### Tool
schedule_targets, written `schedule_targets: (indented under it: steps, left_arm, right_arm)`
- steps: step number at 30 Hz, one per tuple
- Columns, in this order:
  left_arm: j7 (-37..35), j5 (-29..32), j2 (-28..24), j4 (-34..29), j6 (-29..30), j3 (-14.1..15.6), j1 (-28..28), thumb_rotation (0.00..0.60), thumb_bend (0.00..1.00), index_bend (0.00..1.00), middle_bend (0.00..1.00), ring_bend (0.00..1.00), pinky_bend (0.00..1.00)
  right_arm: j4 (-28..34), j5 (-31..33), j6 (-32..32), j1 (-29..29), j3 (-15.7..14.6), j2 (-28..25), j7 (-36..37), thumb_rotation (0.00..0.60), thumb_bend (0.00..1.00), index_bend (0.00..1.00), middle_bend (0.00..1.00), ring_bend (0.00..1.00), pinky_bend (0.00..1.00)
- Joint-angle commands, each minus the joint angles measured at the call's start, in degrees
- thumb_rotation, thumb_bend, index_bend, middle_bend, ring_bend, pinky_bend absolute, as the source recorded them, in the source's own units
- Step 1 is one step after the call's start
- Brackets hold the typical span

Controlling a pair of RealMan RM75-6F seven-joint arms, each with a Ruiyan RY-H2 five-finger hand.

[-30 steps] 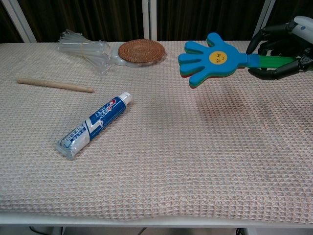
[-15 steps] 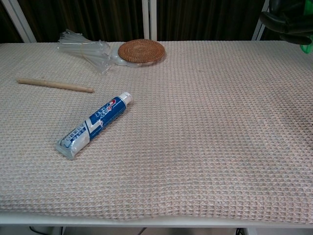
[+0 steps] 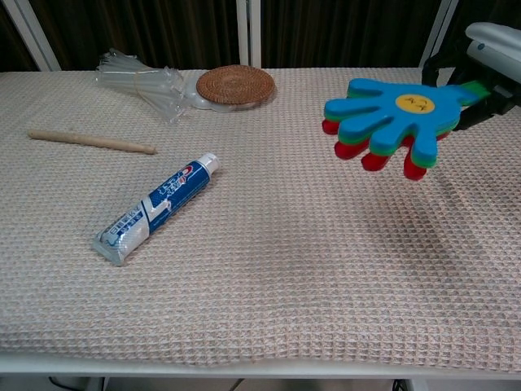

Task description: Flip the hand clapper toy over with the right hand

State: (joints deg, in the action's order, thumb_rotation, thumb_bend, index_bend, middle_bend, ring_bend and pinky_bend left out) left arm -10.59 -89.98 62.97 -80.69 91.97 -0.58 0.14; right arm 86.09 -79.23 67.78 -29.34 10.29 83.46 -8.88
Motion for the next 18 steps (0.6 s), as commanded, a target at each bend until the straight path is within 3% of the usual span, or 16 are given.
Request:
schedule_targets:
  steps: [1,4,8,11,14,18]
  left_arm:
    - [-0.03,0.07,-0.02,0.01,-0.03,-0.01,0.02,0.6,0.19,0.11,0.03,0.0,0.09]
    - [0.01,0.07,-0.11,-0.05,-0.05,-0.04,-0.02,0.6,0.19,0.11,0.03,0.0,0.09]
    - [0.03,-0.03,-0.15,-0.19,-0.04,-0.04,-0.07,0.6,0.19,0.11,0.03,0.0,0.09]
    - [-0.13,0.0,-0.16,-0.11,-0.07,0.03,-0.01,0.6,0.19,0.11,0.03,0.0,0.09]
    - [-0.4,0.09,-0.11,0.06,-0.08,0.01,0.02,0.6,0.19,0.11,0.03,0.0,0.09]
    - [-0.5,0.11,0.09,0.32,-0.24,0.05,-0.03,0.6,0.19,0.11,0.03,0.0,0.09]
  right_arm:
    - [1.72,4.12,-2.6,-0.89,-0.41,-1.53,-6.81,0.6,0.78,1.0,1.0,1.0,1.0]
    - [3.83,5.69,-0.83,0.07,1.91,-1.07,-0.32,0.6,0.79,1.0,1.0,1.0,1.0]
    - [7.3,9.53,1.83,2.67,8.44,0.42,21.9,0.6,0.79,1.0,1.0,1.0,1.0]
    - [8.92,13.24,0.1,3.61,12.34,-0.9,32.7,0.6,0.78,1.0,1.0,1.0,1.0]
    - [8.57,14.32,-0.33,3.93,14.19,-1.83,36.46,0.6,0.79,1.0,1.0,1.0,1.0]
    - [7.62,14.14,-0.91,3.76,13.86,-2.15,36.21,0.6,0.86,1.0,1.0,1.0,1.0]
